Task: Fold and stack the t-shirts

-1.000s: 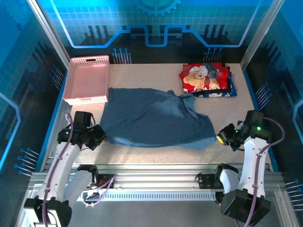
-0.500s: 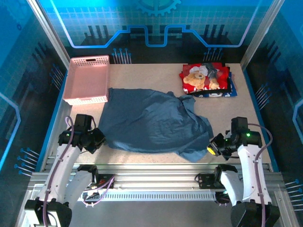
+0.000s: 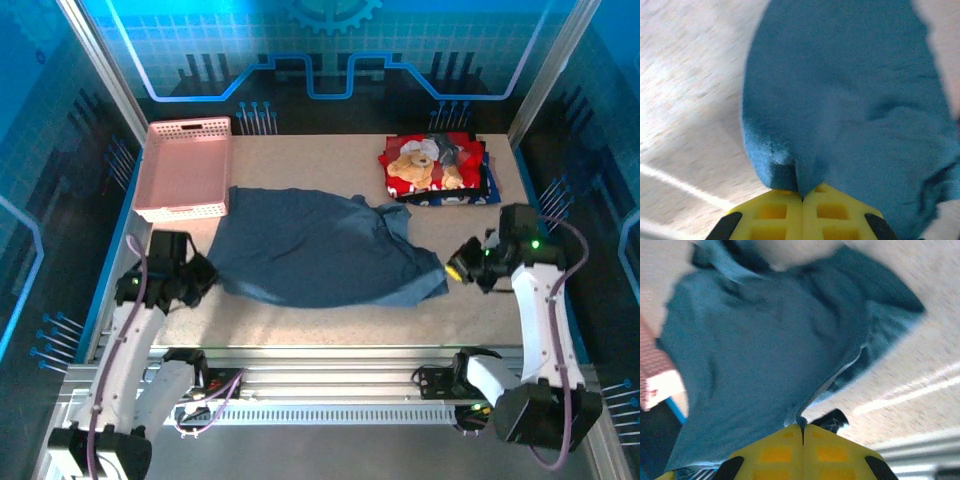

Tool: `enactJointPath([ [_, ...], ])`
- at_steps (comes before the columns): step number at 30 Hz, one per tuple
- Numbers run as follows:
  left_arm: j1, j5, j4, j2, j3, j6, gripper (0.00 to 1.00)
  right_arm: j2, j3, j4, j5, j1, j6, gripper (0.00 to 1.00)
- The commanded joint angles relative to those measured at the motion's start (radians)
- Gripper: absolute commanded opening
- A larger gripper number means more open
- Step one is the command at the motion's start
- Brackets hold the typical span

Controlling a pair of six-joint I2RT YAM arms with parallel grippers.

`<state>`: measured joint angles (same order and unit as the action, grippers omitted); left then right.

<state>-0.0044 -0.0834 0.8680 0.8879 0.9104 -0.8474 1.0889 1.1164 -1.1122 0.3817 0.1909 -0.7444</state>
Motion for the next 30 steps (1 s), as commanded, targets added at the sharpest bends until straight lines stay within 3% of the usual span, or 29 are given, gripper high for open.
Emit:
enactJointPath([
  [1, 0.001, -0.073, -0.233, 0.159, 0.316, 0.104, 0.0, 0.157, 0.35, 0.188, 0.129, 0.012, 0.016, 0.0],
  [5, 0.003, -0.069, -0.264, 0.315, 0.715, 0.211, 0.0, 0.29, 0.712, 0.173, 0.171, 0.036, -0.003, 0.0],
  [10, 0.004, -0.094, -0.267, 0.418, 1.038, 0.256, 0.0, 0.322, 0.963, 0.155, 0.251, 0.086, -0.05, 0.0],
  [18, 0.006, -0.129, -0.313, 0.424, 1.241, 0.291, 0.0, 0.238, 1.106, 0.258, 0.474, 0.339, -0.238, 0.0],
  [24, 0.006, -0.15, -0.324, 0.448, 1.362, 0.287, 0.0, 0.31, 1.347, 0.298, 0.542, 0.397, -0.371, 0.0],
  [30, 0.006, -0.184, -0.319, 0.533, 1.423, 0.277, 0.0, 0.386, 1.423, 0.367, 0.532, 0.418, -0.445, 0.0],
])
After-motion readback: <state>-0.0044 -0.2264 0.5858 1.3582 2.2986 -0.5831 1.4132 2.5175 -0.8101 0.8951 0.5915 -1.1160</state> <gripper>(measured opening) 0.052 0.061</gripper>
